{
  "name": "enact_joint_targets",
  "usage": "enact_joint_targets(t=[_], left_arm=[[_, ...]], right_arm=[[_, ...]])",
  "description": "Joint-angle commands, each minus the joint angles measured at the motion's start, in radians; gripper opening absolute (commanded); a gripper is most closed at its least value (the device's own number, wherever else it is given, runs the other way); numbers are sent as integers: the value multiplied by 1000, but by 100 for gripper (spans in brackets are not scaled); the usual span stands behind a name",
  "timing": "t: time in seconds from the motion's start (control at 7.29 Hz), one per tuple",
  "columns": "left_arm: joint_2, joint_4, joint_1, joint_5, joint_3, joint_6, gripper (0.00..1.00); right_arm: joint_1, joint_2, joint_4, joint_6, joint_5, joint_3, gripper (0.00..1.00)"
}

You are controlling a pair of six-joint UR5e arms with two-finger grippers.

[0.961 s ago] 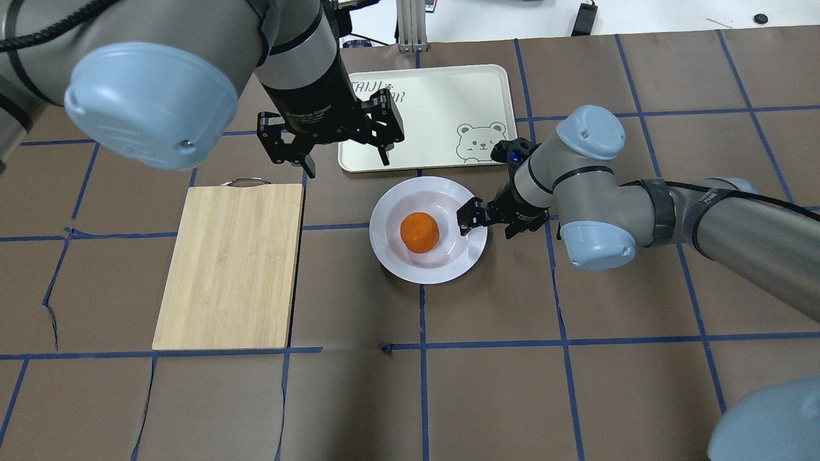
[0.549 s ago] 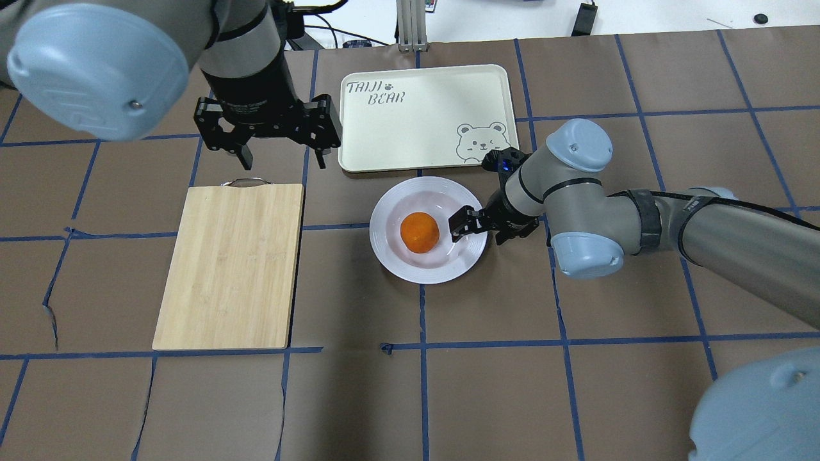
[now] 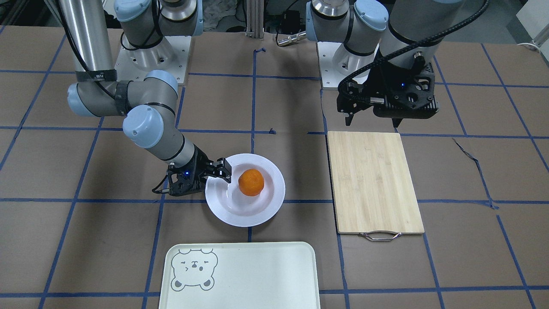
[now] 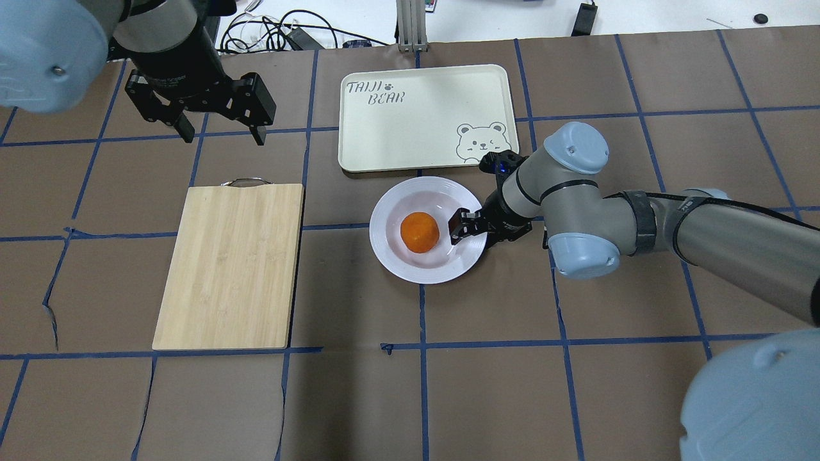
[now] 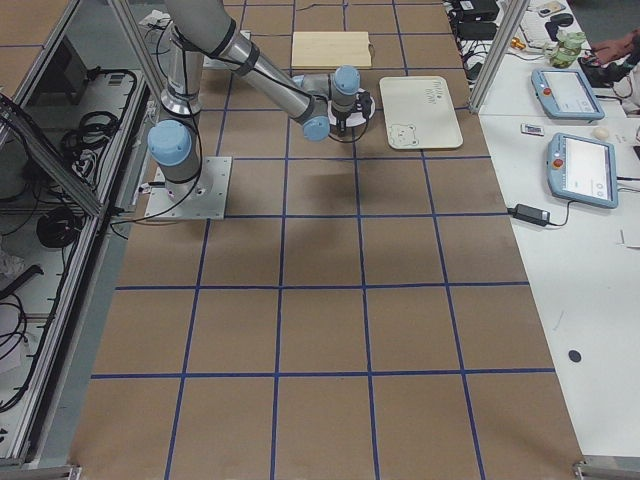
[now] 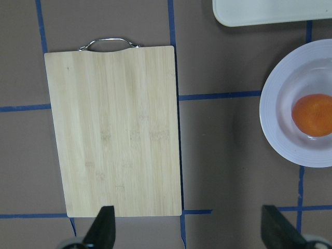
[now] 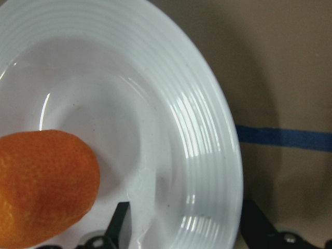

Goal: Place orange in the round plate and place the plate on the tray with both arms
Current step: 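Close the right gripper on the plate rim nearest it, then slide the plate with the right gripper onto the bear-printed tray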

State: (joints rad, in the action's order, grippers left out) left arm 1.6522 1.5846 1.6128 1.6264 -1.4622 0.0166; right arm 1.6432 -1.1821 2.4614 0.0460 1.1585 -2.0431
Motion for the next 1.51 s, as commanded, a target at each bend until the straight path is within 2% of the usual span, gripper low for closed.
enact_joint_targets(t=[0.0,0.14,0.27,0.41,0.55,0.69,0.96,1.1,1.37], left_arm=[[17,-26,7,-7,22,-1,100],[11,-78,12,-8,38,-4,100],[-17,-166,16,-67,34,-7,100],[-31,-170,15,-94,26,0,100],[-44,-167,15,-33,23,8,100],[-66,-155,16,34,-6,8,100],[-130,-160,16,29,-102,-6,100],[-138,-158,16,29,-113,-7,100],[-134,-101,12,-46,-89,-7,100]], right_arm=[[1,1,63,140,-25,0,11],[1,-1,67,158,-25,0,8],[1,-2,68,158,-25,1,7],[1,-7,73,164,-25,4,7],[0,-10,70,166,-26,8,7],[-2,-7,67,167,-25,42,7],[-14,-7,-26,209,-26,153,8],[-28,-4,-76,221,-31,203,8],[-74,27,-124,238,-116,262,8]])
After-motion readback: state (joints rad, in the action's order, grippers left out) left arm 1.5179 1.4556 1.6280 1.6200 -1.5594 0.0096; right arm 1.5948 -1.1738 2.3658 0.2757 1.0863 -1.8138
